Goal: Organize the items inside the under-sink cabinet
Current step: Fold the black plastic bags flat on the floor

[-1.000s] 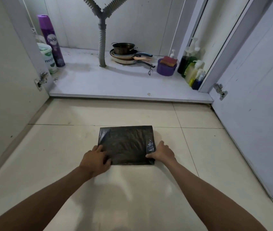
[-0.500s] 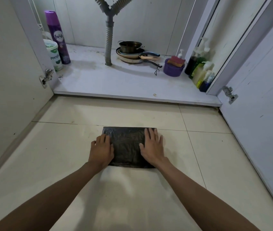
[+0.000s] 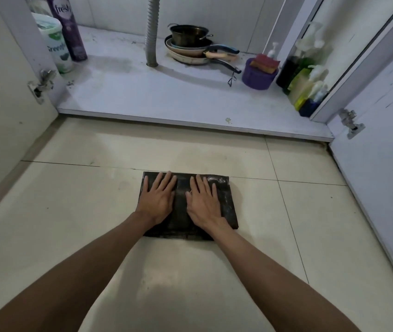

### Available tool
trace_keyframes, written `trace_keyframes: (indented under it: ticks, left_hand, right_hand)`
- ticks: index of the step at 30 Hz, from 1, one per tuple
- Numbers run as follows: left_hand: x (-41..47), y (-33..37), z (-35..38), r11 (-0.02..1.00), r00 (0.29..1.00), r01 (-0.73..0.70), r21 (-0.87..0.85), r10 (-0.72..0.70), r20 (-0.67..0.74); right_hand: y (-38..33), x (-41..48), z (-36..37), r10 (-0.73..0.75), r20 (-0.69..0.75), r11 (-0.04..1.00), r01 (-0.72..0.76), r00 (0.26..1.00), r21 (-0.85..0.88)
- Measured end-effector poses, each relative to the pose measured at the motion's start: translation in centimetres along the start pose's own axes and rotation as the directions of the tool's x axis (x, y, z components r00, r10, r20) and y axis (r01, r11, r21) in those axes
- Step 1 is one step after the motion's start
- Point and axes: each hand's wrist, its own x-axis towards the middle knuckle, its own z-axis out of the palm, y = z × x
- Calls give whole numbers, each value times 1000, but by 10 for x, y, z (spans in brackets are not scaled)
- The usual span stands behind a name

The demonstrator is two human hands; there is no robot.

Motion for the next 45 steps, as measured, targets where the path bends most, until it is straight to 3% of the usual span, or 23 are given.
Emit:
trace_keyframes:
  ticks: [5,10,15,18,21,23,25,28,33,36,40,45]
  left_hand:
    - [-3,-16,10,997,994,67,-46,-70,-78]
    - [-5,-28,10,993,992,96,-62,-101,-77]
    - [-7,-33,6,949,949,298,-106,-306,-73]
    - [-13,-15,-10,892,881,391,-226,-434,-188]
    - [-18,5,-29,764,804,483,-429,-581,-130]
    - [-15,5,-40,554,704,611,-566,-707,68]
    - [-11,-4,-44,374,643,668,-643,-725,247]
    - [-14,-16,-54,292,680,662,-690,-620,391]
    - [-23,-26,-67,274,713,671,-690,-495,497]
    - [-28,-32,-66,149,700,670,-727,-454,552]
    - [-28,-37,-87,-36,756,583,-812,-343,558]
    - [-18,-48,-135,-63,886,356,-932,-295,358]
  right_hand:
    - [15,-3,9,108,-64,994,-106,992,32]
    - [52,-10,4,259,-29,966,-258,965,23]
    - [56,-9,-8,374,25,917,-374,927,137]
    - [39,-11,-14,492,-82,866,-478,867,146]
    - [27,-15,-20,555,-108,827,-534,825,173]
    - [24,-13,-29,657,-3,725,-632,754,274]
    - [27,-11,-34,721,130,595,-704,681,387]
    - [31,-14,-40,679,299,493,-718,670,491]
    - [29,-26,-50,563,492,295,-718,664,630]
    - [30,-33,-63,493,577,215,-734,651,645]
    - [28,-38,-94,404,572,182,-676,714,715]
    - [24,-32,-144,366,422,207,-514,830,832]
